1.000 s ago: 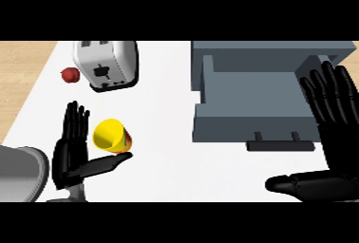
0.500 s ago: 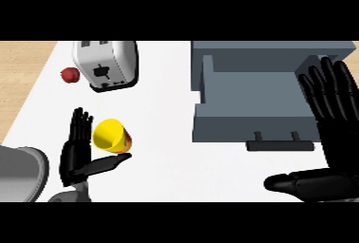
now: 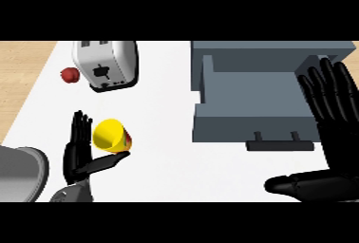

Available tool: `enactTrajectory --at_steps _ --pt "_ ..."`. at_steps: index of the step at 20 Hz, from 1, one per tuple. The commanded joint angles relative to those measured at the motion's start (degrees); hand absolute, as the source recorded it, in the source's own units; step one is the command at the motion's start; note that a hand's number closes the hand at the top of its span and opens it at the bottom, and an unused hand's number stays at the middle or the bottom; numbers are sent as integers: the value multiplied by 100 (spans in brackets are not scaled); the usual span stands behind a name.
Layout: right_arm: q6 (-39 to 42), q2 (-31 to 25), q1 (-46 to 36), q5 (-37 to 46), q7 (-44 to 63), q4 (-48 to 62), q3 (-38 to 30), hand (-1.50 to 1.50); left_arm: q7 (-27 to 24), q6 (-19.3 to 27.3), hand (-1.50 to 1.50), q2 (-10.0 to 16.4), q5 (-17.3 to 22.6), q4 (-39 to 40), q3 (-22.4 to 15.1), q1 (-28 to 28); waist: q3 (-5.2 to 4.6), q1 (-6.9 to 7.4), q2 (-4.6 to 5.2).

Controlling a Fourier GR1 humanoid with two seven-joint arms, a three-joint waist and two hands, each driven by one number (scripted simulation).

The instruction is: Pick up the cup, place it into the drawer and close the drawer

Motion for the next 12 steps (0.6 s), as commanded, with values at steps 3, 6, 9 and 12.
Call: enactTrajectory --at_steps 3,6,9,12 --pt "113 -94 -83 -135 -56 268 -179 -150 -1018 -132 -150 -173 -37 896 75 157 -1 3 4" --pt "1 108 387 133 57 -400 246 -150 -1167 -9 -150 -9 -21 1899 333 -784 -2 -35 5" --pt "140 -12 183 -135 -78 -110 -86 -150 -948 -400 -150 260 32 1467 209 -385 0 -4 0" --pt "-115 209 214 276 121 -335 371 -150 -1077 -606 -150 386 149 1819 326 -642 -1 -5 0"
